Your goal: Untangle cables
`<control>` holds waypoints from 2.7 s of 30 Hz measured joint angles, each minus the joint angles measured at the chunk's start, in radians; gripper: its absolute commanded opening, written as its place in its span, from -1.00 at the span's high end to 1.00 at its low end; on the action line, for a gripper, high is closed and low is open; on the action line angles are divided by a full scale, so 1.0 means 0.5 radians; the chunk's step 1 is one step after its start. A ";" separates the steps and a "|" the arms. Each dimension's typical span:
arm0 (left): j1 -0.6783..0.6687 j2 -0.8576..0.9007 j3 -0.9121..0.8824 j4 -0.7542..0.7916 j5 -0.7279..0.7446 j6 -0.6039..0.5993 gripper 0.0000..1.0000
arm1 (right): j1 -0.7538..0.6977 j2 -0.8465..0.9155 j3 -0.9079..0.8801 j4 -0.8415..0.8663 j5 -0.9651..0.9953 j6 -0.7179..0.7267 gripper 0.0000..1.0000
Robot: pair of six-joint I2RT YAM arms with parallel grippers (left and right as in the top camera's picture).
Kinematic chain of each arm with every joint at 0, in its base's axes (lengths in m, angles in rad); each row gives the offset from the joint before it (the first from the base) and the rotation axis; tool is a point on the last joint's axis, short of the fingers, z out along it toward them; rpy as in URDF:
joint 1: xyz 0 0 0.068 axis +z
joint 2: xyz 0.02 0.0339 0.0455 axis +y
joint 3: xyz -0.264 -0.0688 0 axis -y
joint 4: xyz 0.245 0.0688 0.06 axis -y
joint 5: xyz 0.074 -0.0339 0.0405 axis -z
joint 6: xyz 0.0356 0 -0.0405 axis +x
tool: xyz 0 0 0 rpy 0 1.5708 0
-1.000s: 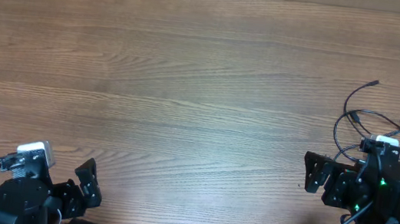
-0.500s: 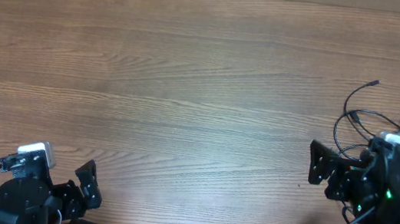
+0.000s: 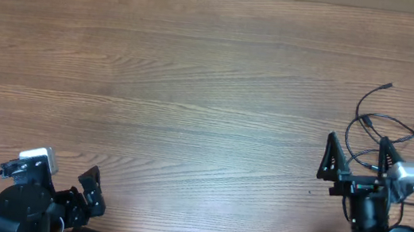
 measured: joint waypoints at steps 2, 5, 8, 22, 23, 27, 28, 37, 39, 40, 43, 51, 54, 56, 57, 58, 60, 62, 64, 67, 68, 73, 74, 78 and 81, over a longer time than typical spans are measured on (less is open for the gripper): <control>0.000 0.000 0.000 0.001 0.000 -0.001 -0.99 | -0.028 -0.094 -0.152 0.195 0.000 -0.005 -1.00; 0.000 0.000 0.000 0.000 0.000 -0.001 -0.99 | -0.067 -0.216 -0.333 0.386 0.001 -0.008 -1.00; 0.000 0.000 0.000 0.001 0.000 0.000 -0.99 | -0.094 -0.314 -0.475 0.466 0.001 -0.008 -1.00; 0.000 0.000 0.000 0.001 0.000 0.000 -0.99 | -0.104 -0.340 -0.695 0.327 0.001 -0.301 -1.00; 0.000 0.000 0.000 0.001 0.000 0.000 -0.99 | -0.104 -0.341 -0.712 0.266 0.001 -0.317 -1.00; 0.000 0.000 0.000 0.001 0.000 -0.001 -0.99 | -0.104 -0.342 -0.732 0.111 0.000 -0.338 -1.00; 0.000 0.000 0.000 0.001 0.000 -0.001 -0.99 | -0.104 -0.343 -0.732 0.115 0.001 -0.343 -1.00; 0.000 0.000 0.000 0.001 0.000 0.000 -0.99 | -0.104 -0.343 -0.732 0.117 0.000 -0.326 -1.00; 0.000 0.000 0.000 0.000 0.000 0.000 -0.99 | -0.104 -0.343 -0.732 0.118 0.000 -0.325 -1.00; 0.000 0.000 0.000 0.001 0.000 0.000 -0.99 | -0.104 -0.343 -0.732 0.118 0.001 -0.324 -1.00; 0.000 0.000 0.000 0.001 0.000 -0.001 -0.99 | -0.104 -0.343 -0.732 0.118 0.000 -0.321 -1.00; 0.000 0.000 0.000 0.000 0.000 -0.001 -0.99 | -0.104 -0.343 -0.732 0.117 0.001 -0.320 -1.00; 0.000 0.000 0.000 0.001 0.000 0.000 -0.99 | -0.104 -0.343 -0.732 0.117 0.000 -0.319 -1.00; 0.000 0.000 0.000 0.001 0.000 0.000 -0.99 | -0.104 -0.343 -0.732 0.117 0.001 -0.320 -0.99; 0.000 0.000 0.000 0.000 0.000 0.000 -0.99 | -0.104 -0.343 -0.732 0.117 0.001 -0.319 -1.00; 0.000 0.000 0.000 0.001 0.000 0.000 -0.99 | -0.104 -0.343 -0.732 0.117 0.000 -0.320 -1.00; 0.000 0.000 0.000 0.001 0.000 0.000 -0.99 | -0.104 -0.343 -0.732 0.117 0.000 -0.319 -1.00; 0.000 0.000 0.000 0.001 0.000 0.000 -0.99 | -0.104 -0.343 -0.732 0.118 0.001 -0.320 -1.00; 0.000 0.000 0.000 0.000 0.000 -0.001 -0.99 | -0.104 -0.343 -0.732 0.117 0.000 -0.320 -1.00; 0.000 0.000 0.000 0.000 0.000 0.000 -0.99 | -0.104 -0.343 -0.732 0.117 0.001 -0.320 -1.00; 0.000 0.000 0.000 -0.001 0.000 0.000 -0.99 | -0.104 -0.343 -0.732 0.118 0.001 -0.320 -1.00; 0.051 -0.006 -0.011 0.046 -0.003 0.005 -0.99 | -0.104 -0.343 -0.732 0.117 0.000 -0.320 -1.00; 0.082 -0.017 -0.031 0.097 -0.002 0.011 -0.99 | -0.104 -0.343 -0.732 0.117 0.000 -0.319 -1.00; 0.217 -0.117 -0.220 0.439 0.049 0.158 -1.00 | -0.104 -0.343 -0.732 0.118 0.000 -0.320 -1.00; 0.290 -0.256 -0.477 0.723 0.114 0.265 -0.99 | -0.104 -0.343 -0.732 0.118 0.000 -0.320 -0.99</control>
